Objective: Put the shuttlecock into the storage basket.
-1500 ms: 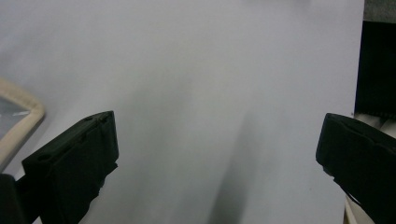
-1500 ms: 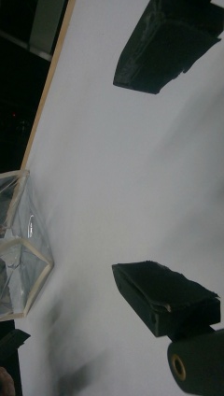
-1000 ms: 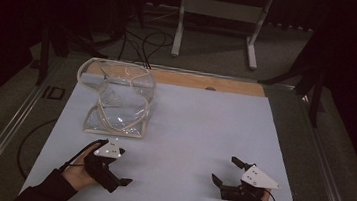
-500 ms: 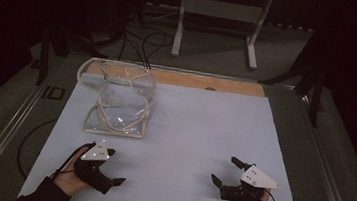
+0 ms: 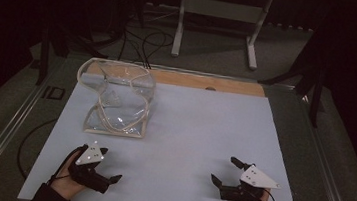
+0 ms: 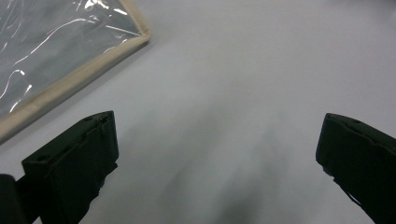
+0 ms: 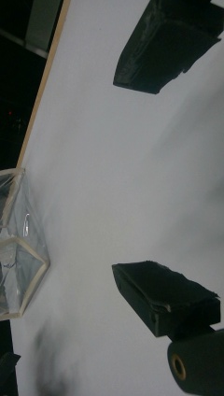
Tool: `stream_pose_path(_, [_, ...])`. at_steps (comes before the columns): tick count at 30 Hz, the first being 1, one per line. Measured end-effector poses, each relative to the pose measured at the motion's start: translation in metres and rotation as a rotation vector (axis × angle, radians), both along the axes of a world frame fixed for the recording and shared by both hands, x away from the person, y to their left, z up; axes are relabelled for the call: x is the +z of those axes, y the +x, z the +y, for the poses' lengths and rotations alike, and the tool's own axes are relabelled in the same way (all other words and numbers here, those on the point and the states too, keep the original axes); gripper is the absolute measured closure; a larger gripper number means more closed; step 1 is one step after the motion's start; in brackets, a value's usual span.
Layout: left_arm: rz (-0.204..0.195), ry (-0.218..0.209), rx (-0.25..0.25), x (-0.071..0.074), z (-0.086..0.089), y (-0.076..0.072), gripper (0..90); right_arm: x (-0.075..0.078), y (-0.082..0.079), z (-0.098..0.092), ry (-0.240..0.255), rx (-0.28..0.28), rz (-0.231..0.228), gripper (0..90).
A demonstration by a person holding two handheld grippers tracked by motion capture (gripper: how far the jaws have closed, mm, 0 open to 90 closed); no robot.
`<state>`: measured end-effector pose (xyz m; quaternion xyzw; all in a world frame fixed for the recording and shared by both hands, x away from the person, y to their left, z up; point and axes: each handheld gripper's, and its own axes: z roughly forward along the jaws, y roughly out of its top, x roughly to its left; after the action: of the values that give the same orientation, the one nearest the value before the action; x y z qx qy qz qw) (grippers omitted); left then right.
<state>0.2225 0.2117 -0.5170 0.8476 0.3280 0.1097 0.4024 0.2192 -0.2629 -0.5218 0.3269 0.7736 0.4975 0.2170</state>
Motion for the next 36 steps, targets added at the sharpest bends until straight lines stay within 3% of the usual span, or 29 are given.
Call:
stream_pose_path(3, [-0.025, -0.005, 0.025, 0.0, 0.001, -0.001, 0.0, 0.0, 0.0, 0.0, -0.003, 0.002, 0.003, 9.1])
stream_pose_path(11, [-0.048, -0.025, 0.072, -0.006, 0.007, 0.0, 0.0, 0.0, 0.0, 0.001, -0.006, 0.004, 0.004, 9.1])
stream_pose_path(18, [-0.069, -0.022, 0.08, -0.01, 0.008, -0.002, 0.0, 0.0, 0.0, 0.001, -0.01, 0.009, 0.002, 9.1])
stream_pose_path(23, [-0.114, -0.044, 0.101, -0.012, 0.01, -0.004, 0.0, -0.001, 0.0, 0.001, -0.007, 0.009, 0.007, 9.1])
stream_pose_path(30, [-0.102, -0.049, 0.131, -0.015, 0.012, -0.002, 0.0, -0.002, 0.001, 0.002, -0.013, 0.014, 0.012, 9.1])
stream_pose_path(36, [-0.096, -0.05, 0.128, -0.015, 0.012, -0.002, 0.0, -0.003, 0.001, 0.003, -0.013, 0.014, 0.015, 9.1])
